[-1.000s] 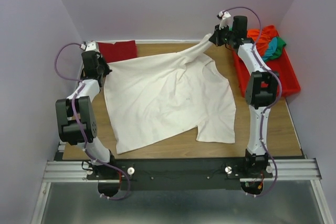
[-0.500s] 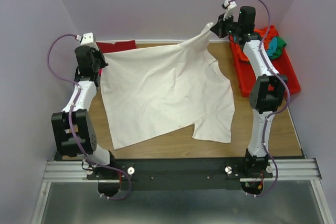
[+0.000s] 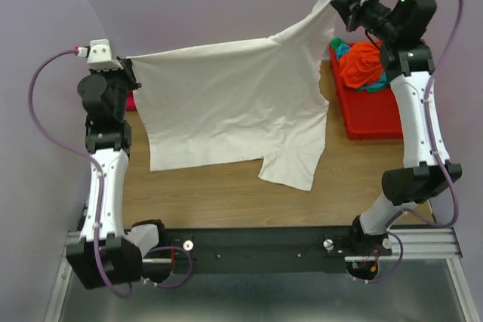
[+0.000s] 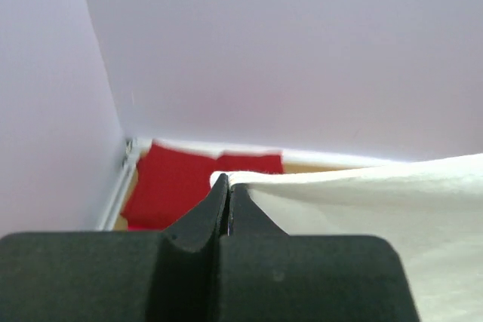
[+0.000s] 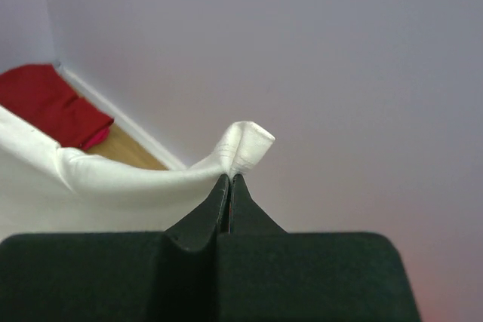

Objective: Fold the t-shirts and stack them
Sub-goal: Fold the tshirt

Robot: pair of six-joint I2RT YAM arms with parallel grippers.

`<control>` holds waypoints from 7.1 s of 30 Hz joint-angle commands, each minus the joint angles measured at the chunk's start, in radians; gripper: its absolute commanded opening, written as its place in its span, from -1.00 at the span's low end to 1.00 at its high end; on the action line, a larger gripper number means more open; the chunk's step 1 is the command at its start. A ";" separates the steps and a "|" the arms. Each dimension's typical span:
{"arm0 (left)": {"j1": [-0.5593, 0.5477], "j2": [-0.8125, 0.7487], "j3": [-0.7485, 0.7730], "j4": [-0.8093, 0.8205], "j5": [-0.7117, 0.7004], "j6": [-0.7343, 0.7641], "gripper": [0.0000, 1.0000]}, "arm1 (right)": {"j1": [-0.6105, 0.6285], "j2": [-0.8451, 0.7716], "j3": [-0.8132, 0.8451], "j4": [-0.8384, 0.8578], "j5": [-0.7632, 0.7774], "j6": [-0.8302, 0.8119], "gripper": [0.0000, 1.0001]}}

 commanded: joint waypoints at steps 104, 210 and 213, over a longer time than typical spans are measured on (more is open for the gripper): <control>0.035 0.639 0.021 0.054 -0.211 0.055 -1.00 | 0.037 0.073 -0.639 0.199 0.007 0.029 -0.99; -0.148 -0.218 -0.427 -0.093 -0.081 0.110 0.35 | 0.180 -0.182 -0.997 0.084 0.078 -0.164 -0.95; -0.178 -0.218 -0.429 -0.093 -0.081 0.113 0.35 | 0.183 -0.179 -0.998 0.075 0.081 -0.172 -0.95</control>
